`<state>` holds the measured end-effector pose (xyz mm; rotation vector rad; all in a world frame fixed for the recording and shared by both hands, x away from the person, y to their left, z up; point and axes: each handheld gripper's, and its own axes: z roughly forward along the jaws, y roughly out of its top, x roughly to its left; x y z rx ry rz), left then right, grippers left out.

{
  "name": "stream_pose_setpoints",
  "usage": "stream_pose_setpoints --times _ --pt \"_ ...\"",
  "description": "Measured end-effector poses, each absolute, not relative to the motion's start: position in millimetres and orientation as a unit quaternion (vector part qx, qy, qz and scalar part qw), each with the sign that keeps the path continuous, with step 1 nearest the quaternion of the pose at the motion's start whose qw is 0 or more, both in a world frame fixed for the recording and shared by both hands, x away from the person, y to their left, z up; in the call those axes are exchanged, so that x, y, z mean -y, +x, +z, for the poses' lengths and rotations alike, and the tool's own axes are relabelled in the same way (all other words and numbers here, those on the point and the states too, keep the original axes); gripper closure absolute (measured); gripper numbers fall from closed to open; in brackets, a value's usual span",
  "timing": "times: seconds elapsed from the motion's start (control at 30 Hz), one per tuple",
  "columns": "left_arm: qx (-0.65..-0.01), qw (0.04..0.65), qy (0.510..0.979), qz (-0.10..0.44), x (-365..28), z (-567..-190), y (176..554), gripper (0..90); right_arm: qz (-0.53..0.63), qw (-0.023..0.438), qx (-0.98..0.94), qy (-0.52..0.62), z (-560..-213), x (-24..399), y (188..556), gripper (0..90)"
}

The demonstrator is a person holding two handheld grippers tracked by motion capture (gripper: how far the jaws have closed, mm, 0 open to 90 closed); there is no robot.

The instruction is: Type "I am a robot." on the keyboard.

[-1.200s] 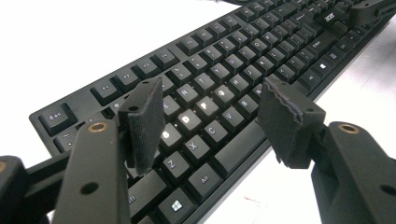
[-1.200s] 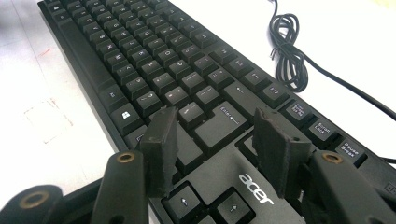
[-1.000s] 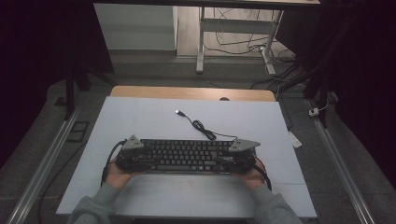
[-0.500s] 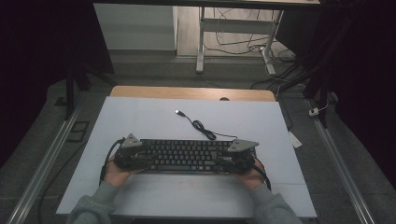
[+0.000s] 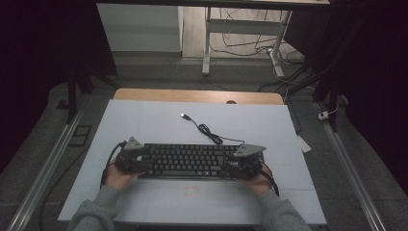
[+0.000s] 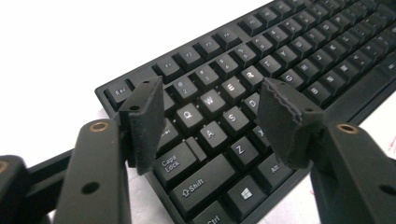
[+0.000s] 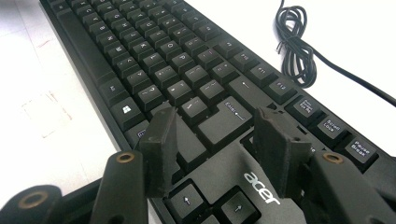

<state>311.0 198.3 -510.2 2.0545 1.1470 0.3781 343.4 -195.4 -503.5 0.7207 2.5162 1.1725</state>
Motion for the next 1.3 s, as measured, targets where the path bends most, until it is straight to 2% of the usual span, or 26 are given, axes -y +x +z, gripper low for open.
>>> stream_pose_setpoints --times 0.4,0.73,1.3 --pt "-0.425 0.36 0.82 0.134 -195 -514 313 88.4 0.403 0.137 -0.87 0.247 -504 195 343 50.2" --pt "-0.424 0.335 0.83 0.137 -188 -520 318 88.8 0.401 0.136 -0.871 0.247 -504 194 343 50.1" --pt "-0.431 0.326 0.83 0.138 -189 -524 319 88.8 0.399 0.138 -0.872 0.247 -505 194 343 50.1"
